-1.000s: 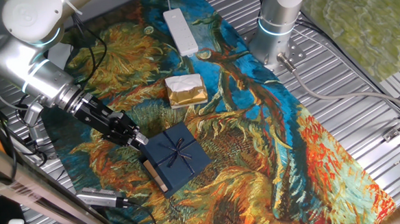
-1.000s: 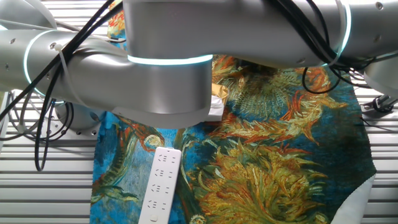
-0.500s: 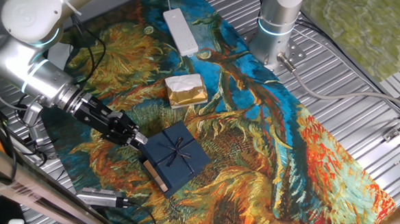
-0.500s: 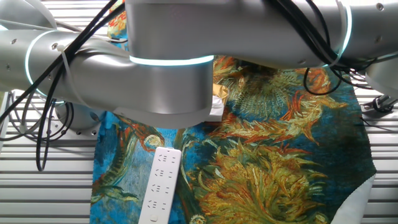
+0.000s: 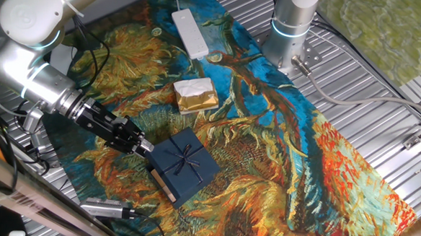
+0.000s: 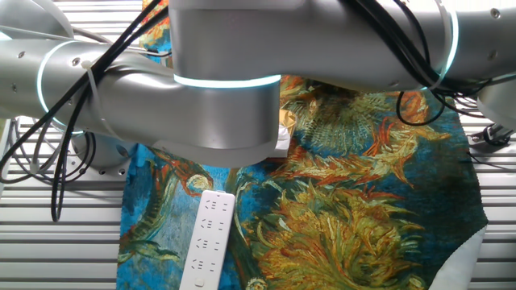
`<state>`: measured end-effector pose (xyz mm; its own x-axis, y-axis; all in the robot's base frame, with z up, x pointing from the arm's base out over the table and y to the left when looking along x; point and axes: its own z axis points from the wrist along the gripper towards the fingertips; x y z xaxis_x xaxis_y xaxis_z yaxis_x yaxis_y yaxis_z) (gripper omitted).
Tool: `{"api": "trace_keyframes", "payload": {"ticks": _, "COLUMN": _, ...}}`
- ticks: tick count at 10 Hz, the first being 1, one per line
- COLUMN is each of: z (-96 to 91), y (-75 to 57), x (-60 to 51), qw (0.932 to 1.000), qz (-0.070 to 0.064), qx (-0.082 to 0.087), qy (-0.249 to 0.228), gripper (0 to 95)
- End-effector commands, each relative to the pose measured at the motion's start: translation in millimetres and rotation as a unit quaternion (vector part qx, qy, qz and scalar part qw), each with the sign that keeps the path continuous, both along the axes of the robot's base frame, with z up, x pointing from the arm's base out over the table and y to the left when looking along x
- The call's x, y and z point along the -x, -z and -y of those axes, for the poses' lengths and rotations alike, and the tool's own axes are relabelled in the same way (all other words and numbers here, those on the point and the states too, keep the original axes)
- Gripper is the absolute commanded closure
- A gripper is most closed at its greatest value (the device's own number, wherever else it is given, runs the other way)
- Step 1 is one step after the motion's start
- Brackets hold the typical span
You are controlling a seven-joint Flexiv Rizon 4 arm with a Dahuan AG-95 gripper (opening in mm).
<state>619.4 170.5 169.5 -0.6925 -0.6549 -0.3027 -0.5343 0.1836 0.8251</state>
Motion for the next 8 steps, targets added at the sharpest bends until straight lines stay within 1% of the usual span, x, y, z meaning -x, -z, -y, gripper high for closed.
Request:
{"api": "trace_keyframes", "payload": {"ticks": 1, "z": 0.3, "y": 1.2, "x": 0.0, "qw": 1.0000, "qz": 0.000, "qx": 0.000, "qy": -0.001, "gripper": 95.0}}
{"api": "trace_keyframes", "payload": {"ticks": 8, "z": 1.0, "y": 3.7, "x": -0.9, "qw": 1.0000, "qz": 0.000, "qx": -0.002, "qy": -0.002, "gripper": 95.0}}
